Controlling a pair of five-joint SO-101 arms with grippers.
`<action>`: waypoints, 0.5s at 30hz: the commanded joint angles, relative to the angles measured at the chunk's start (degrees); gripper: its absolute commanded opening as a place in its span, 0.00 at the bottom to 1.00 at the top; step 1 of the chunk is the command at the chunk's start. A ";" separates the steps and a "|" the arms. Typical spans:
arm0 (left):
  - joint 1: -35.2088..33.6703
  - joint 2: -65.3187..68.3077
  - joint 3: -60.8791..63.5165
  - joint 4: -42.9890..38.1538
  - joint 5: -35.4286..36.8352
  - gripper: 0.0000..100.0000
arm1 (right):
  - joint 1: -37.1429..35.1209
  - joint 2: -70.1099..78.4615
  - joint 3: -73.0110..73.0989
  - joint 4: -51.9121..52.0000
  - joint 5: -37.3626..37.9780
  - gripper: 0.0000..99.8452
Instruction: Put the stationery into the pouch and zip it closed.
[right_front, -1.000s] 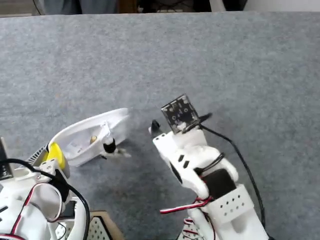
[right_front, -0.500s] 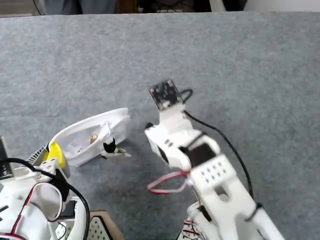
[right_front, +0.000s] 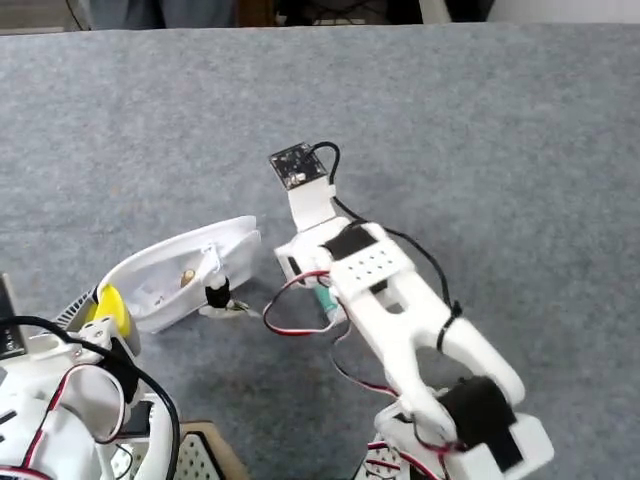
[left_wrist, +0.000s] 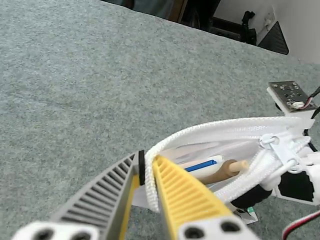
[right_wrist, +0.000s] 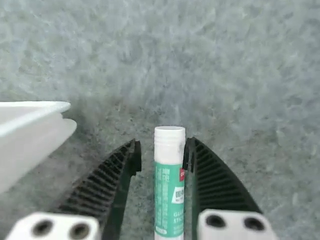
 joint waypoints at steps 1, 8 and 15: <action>-0.57 -0.35 -0.31 -2.02 -0.35 0.03 | -0.70 1.54 -2.86 -0.79 -0.53 0.15; -0.57 -0.35 -0.31 -2.02 -0.35 0.03 | -0.70 4.62 -3.74 -0.79 -0.53 0.15; -0.57 -0.35 -0.31 -2.02 -0.35 0.03 | -0.44 8.48 -5.32 -0.88 -0.53 0.15</action>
